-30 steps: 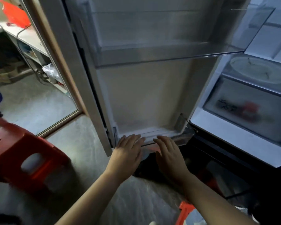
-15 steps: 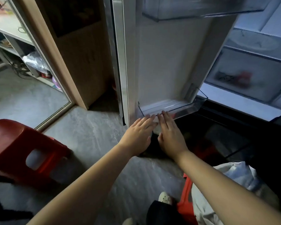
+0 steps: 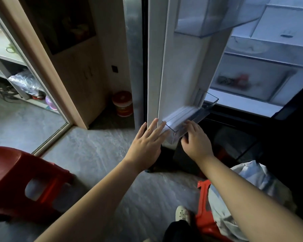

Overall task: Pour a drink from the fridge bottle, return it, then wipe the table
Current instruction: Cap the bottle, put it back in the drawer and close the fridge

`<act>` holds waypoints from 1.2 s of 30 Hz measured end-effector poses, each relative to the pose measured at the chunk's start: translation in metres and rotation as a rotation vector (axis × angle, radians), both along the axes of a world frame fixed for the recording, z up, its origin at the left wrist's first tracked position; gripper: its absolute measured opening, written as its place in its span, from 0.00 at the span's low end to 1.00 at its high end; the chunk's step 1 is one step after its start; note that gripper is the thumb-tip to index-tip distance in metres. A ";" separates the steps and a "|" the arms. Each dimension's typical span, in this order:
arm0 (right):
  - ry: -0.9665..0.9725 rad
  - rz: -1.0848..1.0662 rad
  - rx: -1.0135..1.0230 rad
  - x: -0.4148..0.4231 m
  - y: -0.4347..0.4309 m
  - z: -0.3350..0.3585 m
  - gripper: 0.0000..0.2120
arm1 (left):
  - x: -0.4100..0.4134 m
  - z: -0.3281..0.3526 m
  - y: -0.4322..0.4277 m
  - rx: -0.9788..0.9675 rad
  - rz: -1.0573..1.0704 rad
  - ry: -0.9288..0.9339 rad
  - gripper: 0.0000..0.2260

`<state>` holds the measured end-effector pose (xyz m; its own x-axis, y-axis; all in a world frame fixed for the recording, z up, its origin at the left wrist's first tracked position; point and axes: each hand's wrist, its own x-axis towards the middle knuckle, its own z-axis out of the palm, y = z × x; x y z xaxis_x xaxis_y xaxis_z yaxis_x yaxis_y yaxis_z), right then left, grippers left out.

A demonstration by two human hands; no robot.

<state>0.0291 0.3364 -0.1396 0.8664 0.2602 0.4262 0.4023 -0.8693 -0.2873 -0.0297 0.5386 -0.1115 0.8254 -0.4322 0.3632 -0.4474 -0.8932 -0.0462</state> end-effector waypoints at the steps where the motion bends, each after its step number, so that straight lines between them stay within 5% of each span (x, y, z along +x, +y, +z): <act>1: -0.007 -0.011 0.046 -0.003 -0.004 0.001 0.18 | -0.003 0.003 0.002 -0.014 -0.012 -0.023 0.25; 7: -0.113 -0.114 0.417 -0.031 -0.003 0.015 0.16 | -0.008 0.010 0.009 -0.036 -0.006 -0.128 0.30; 13: -0.486 0.173 0.147 -0.065 0.008 0.034 0.25 | -0.003 0.026 -0.007 -0.034 -0.036 -0.194 0.33; 23: -0.406 -0.110 -0.076 -0.060 -0.049 0.035 0.32 | 0.014 0.035 -0.047 0.013 -0.141 -0.160 0.35; 36: -0.308 -0.380 0.120 -0.064 -0.140 0.047 0.29 | 0.051 0.055 -0.167 -0.009 -0.396 -0.066 0.37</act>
<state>-0.0345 0.1963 -0.0924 0.7198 -0.1160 0.6844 0.1455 -0.9388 -0.3121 0.0216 0.3712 -0.0568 0.5700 -0.7092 0.4150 -0.7537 -0.6524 -0.0798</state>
